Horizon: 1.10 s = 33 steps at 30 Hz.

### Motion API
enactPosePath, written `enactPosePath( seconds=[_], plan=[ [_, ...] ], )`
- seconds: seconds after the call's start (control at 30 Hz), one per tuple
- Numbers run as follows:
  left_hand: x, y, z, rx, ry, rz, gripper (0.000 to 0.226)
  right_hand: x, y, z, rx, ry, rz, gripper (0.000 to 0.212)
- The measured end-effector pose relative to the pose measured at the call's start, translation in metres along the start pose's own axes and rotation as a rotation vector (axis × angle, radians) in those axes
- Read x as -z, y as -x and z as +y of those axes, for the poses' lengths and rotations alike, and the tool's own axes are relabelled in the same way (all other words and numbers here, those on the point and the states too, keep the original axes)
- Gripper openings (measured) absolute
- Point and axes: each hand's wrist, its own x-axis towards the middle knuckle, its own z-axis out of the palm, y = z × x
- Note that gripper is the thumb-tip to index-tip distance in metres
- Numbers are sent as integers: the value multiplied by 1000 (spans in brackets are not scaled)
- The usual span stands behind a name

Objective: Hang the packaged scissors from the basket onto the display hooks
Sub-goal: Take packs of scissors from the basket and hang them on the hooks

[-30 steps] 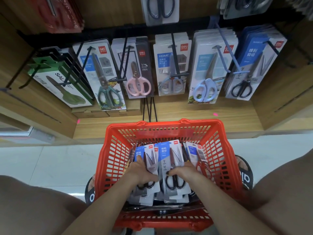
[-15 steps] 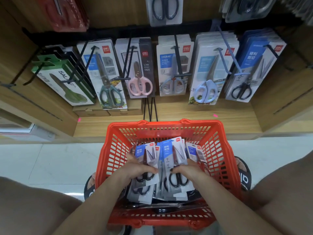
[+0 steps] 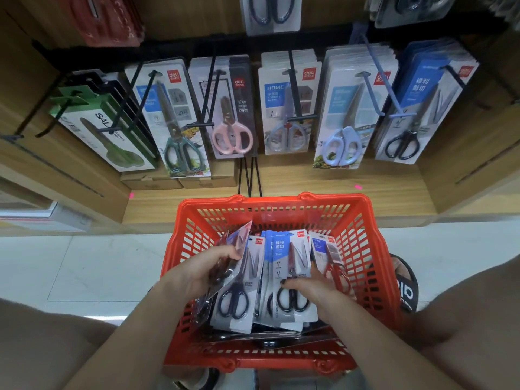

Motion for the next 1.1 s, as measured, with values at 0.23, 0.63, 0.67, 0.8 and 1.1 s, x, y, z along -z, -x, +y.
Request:
enactPosePath(
  seconds=[0.23,0.63,0.67,0.8,1.1],
  plan=[
    [-10,-1,-9,-132,-333,274,71,-6,2,-4,53,-132,-28,104],
    [-31,-18,-27,-15,-764,303,71,-5,6,-5,53,-206,-24,42],
    [-34,-19,-26,-23,-799,317,72,-6,5,-4,45,-209,-28,39],
    [-45,-20,-24,-43,-880,321,68,-7,4,-5,47,-218,-16,36],
    [-44,-21,-18,-48,-836,305,69,1,-2,2,62,-248,22,33]
  ],
)
